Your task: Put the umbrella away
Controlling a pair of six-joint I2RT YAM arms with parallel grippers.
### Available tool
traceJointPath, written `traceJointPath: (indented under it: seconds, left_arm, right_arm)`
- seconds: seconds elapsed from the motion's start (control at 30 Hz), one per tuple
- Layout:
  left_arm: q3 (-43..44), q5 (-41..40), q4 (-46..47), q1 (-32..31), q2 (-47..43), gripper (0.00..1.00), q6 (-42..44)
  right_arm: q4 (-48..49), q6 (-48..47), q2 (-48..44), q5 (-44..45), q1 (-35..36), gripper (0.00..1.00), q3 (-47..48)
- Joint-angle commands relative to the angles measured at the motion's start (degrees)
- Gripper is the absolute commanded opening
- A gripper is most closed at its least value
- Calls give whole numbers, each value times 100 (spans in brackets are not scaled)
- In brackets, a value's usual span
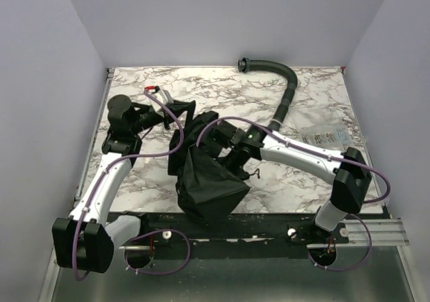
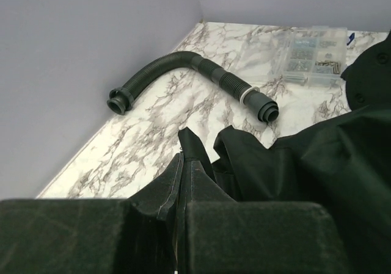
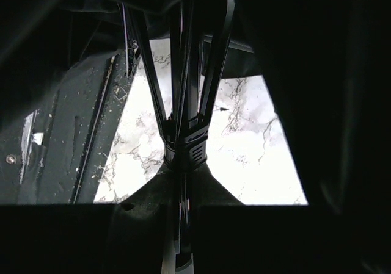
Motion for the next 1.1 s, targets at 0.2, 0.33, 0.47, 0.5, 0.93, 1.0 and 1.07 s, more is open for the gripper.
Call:
traceJointPath:
  seconds: [0.2,0.33,0.47,0.5,0.93,1.0,1.07]
  left_arm:
    - [850,316,354,-191,1247,0,-58]
    - [1404,190,3,-340,1911,0,124]
    - [1584,-22,-222,-410,2313,0,318]
    - [1592,-101,-276,-411,2372,0,387]
    - [2839,-617,-1796,-411,3707,0,992]
    - [3059,-723,-2097,-418,3837,0,1163]
    - [3202,-869,-2300,-419,3929,0,1291]
  right_arm:
    - [-1030,-112,1174,-421,-1055,0,1437]
    - [-1572,-286,1741,-585,-1219,0,1833]
    - [-1635,-280,2195,-628,-1476,0,1817]
    - [-1646,-273,2305,-621,-1559,0,1828]
    - [-1491,81,4123,-331,-2107,0,3196]
    - [-1538,120,4346,-353,-2136,0,3387]
    - [-1667,131,4610,-375,-2174,0,3570]
